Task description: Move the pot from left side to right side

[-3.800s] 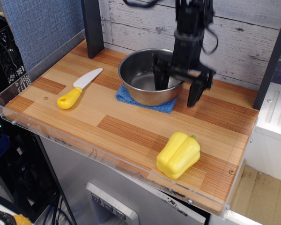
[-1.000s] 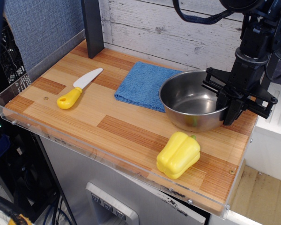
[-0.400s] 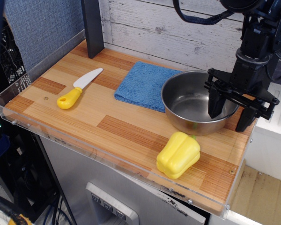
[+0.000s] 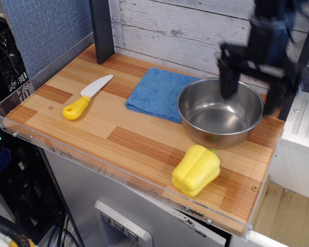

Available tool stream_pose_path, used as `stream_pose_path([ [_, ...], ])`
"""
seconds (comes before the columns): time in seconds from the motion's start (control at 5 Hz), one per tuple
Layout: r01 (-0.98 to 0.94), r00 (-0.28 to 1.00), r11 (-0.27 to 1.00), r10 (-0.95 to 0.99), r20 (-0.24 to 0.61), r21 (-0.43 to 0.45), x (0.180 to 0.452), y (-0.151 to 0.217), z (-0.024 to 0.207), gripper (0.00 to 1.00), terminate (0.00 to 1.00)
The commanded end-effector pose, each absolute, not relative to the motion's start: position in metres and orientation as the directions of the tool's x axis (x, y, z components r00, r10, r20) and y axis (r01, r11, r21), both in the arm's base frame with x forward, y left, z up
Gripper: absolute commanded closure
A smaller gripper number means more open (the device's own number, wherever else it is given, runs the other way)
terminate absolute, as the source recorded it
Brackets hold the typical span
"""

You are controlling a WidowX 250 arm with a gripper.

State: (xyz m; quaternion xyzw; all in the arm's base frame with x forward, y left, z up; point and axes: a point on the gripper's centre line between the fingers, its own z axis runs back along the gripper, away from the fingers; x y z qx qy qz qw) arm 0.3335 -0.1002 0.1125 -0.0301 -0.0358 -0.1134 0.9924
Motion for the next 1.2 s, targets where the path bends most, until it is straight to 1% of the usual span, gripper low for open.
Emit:
stream_pose_path([
  [0.0,0.125,0.973,0.99,-0.111,0.201,-0.059,0.298,-0.05,0.182,0.0,0.0],
  [0.2,0.011,0.985,1.0,-0.015,0.174,0.021,0.282,-0.026,0.19,0.0,0.0],
  [0.4,-0.03,0.99,0.995,0.015,0.14,0.1,0.276,-0.019,0.185,0.0,0.0],
  [0.6,0.02,0.992,0.995,-0.032,0.12,0.102,0.275,-0.011,0.177,0.0,0.0],
  [0.8,0.02,0.992,0.995,-0.032,0.12,0.102,0.275,-0.011,0.177,0.0,0.0],
  [1.0,0.02,0.992,0.995,-0.032,0.12,0.102,0.275,-0.011,0.177,0.0,1.0],
])
